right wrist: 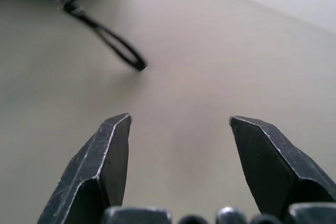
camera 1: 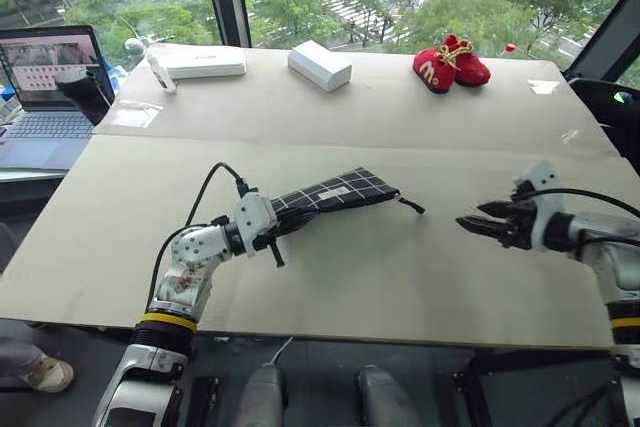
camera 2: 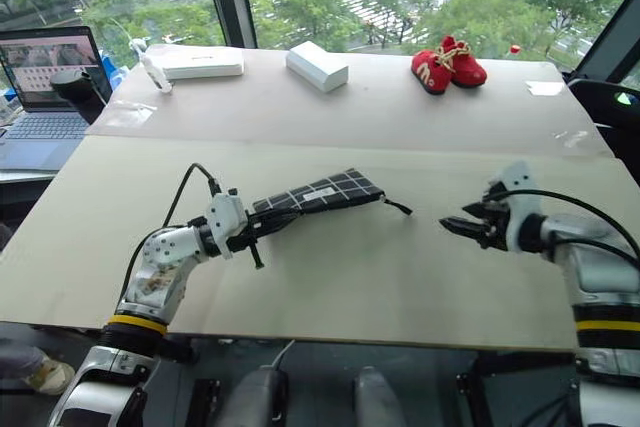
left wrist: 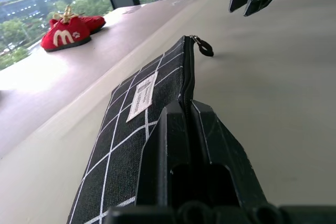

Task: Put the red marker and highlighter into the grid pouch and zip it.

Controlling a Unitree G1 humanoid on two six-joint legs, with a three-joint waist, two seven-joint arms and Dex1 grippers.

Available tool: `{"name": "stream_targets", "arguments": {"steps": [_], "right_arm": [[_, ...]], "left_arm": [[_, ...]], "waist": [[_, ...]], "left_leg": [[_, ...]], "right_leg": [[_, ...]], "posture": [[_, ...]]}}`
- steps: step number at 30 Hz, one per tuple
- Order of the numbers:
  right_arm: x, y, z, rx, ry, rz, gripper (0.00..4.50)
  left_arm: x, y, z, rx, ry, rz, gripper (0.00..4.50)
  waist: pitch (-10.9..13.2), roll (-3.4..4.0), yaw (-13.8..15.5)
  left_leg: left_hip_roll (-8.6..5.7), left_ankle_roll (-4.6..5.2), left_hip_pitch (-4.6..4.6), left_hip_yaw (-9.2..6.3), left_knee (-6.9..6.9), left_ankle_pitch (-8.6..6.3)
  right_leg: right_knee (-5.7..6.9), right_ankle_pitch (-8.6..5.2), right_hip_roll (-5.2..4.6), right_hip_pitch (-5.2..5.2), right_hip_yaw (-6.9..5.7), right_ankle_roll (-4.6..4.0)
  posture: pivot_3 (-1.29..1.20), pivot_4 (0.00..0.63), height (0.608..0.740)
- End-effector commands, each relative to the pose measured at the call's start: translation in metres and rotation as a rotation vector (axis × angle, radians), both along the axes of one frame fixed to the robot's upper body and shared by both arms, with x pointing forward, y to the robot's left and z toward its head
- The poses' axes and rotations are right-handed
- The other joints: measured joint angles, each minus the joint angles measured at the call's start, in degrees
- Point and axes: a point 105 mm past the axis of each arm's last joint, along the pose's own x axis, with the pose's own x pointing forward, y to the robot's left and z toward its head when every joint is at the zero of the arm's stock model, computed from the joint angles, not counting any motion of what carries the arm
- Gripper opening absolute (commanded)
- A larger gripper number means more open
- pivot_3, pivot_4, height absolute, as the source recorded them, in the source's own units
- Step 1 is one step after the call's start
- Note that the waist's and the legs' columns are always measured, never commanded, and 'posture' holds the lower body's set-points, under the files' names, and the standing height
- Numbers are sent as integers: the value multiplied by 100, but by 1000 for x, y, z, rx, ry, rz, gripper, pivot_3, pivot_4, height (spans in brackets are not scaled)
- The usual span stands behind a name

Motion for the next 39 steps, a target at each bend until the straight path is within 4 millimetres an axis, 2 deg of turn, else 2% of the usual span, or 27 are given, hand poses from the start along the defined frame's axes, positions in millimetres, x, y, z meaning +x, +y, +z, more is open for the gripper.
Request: {"name": "stream_targets", "arguments": {"steps": [1,4,7,12,14,15,17,22,24,27,30,35,39], "right_arm": [[-26,10,27,64,-72,137,3332],[-38,17,23,82,-83,150,3332],[-42,22,17,92,-85,128,3332],[-50,26,7,109,-68,102,3332],[-52,27,5,107,-62,94,3354],[-52,27,4,106,-61,92,3354],[-52,27,3,105,-58,87,3354],[-45,21,5,82,-71,70,3354],[-40,17,6,69,-80,60,3354],[-34,13,9,70,-87,56,3354],[-28,10,11,83,-94,54,3354],[-16,5,8,113,-99,42,3354],[-7,-5,6,119,-105,7,3354]], "left_arm": [[-1,-14,12,3,-81,-129,0],[7,-22,12,43,-97,-212,0],[11,-27,8,65,-98,-254,0],[4,-32,-7,111,-126,-325,0],[5,-33,-7,90,-129,-326,725],[5,-33,-7,84,-131,-327,875],[5,-33,-6,63,-102,-333,1641],[17,-31,20,-159,3,-205,3403],[21,-28,30,-236,61,-137,3403],[26,-15,39,-365,236,11,3403],[28,8,34,-394,346,206,3403],[8,61,16,-367,422,435,3403],[-3,91,12,-390,432,561,3403]], "waist": [[0,0,-11],[1,-1,-21],[1,-2,-31],[1,-2,-21],[2,-3,-15],[2,-3,-10],[2,-3,-8],[2,-3,-6],[1,-3,-11],[1,-1,-41],[0,-1,-62],[0,-1,-112],[1,-1,-76]], "left_leg": [[0,0,0,0,1,0],[0,0,2,-1,4,0],[-1,0,3,-2,4,0],[-4,3,-3,-2,4,-2],[-3,3,-5,-3,5,-2],[-4,3,-7,-3,7,-2],[-4,3,-6,-3,9,-2],[-4,3,-7,-5,9,-2],[-3,3,-7,-6,9,-2],[-1,3,-5,-7,9,-2],[1,3,-4,-11,8,-2],[1,3,1,-10,8,-2],[0,2,2,-10,8,-1]], "right_leg": [[0,0,0,1,0,0],[2,-1,2,3,0,2],[2,-3,2,4,0,7],[0,-5,0,1,2,10],[1,-4,0,0,1,9],[2,-4,0,1,2,9],[2,-3,0,2,1,10],[3,-4,0,2,1,12],[4,-4,0,2,1,12],[6,-4,1,1,1,11],[9,-3,2,1,-1,11],[9,-3,1,3,0,10],[8,-2,-2,6,-3,9]], "posture": [[0,150,729],[0,150,729],[0,150,729],[0,150,729],[0,150,729],[0,150,729],[0,150,729],[0,150,729],[0,150,729],[0,150,729],[0,150,729],[0,150,729],[0,150,729]]}}
